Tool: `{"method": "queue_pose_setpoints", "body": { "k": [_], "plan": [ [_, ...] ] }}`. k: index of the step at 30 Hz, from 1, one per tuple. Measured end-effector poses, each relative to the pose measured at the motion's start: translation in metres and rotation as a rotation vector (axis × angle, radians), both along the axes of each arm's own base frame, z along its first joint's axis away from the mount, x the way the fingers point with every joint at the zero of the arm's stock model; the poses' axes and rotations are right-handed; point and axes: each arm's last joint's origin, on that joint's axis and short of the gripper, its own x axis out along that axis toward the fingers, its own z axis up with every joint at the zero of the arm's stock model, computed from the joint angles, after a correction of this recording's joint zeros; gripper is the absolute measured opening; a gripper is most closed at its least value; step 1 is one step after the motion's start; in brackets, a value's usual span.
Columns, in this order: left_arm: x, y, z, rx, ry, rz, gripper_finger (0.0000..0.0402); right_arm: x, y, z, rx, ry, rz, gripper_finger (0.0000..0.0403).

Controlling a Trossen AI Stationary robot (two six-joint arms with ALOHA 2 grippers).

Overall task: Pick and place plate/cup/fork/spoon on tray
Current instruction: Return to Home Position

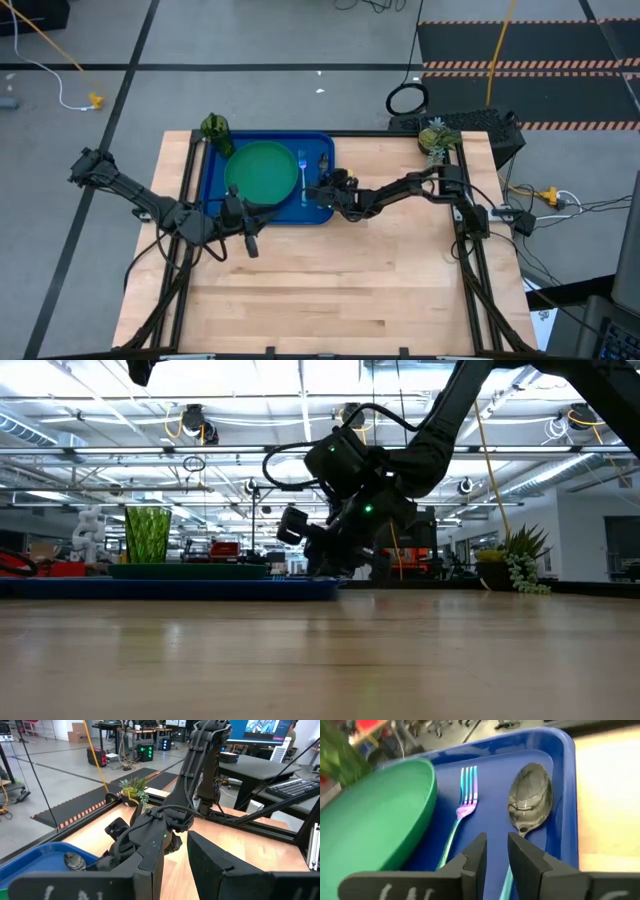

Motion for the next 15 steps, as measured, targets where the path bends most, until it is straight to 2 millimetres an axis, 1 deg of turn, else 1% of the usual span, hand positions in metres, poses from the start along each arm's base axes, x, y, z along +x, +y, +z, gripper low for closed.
{"method": "queue_pose_setpoints", "body": {
  "k": [4,7,9,12,15],
  "plan": [
    [-0.001,-0.001,-0.001,0.001,0.009,-0.004,0.0088,-0.001,0.008,0.009,-0.069,0.183,0.166,0.0071],
    [-0.002,-0.002,-0.002,0.005,0.019,-0.012,0.0088,-0.005,0.015,0.016,-0.085,0.334,0.301,0.0071],
    [-0.002,-0.003,-0.003,0.008,0.029,-0.014,0.0088,-0.010,0.019,0.024,-0.093,0.425,0.381,0.0071],
    [-0.002,-0.003,-0.005,0.005,0.044,-0.014,0.0088,-0.018,0.031,0.043,-0.128,0.530,0.483,0.0071],
    [-0.002,-0.004,-0.009,-0.010,0.060,-0.008,0.0088,-0.033,0.046,0.056,-0.165,0.610,0.557,0.0071]
  ]
}}
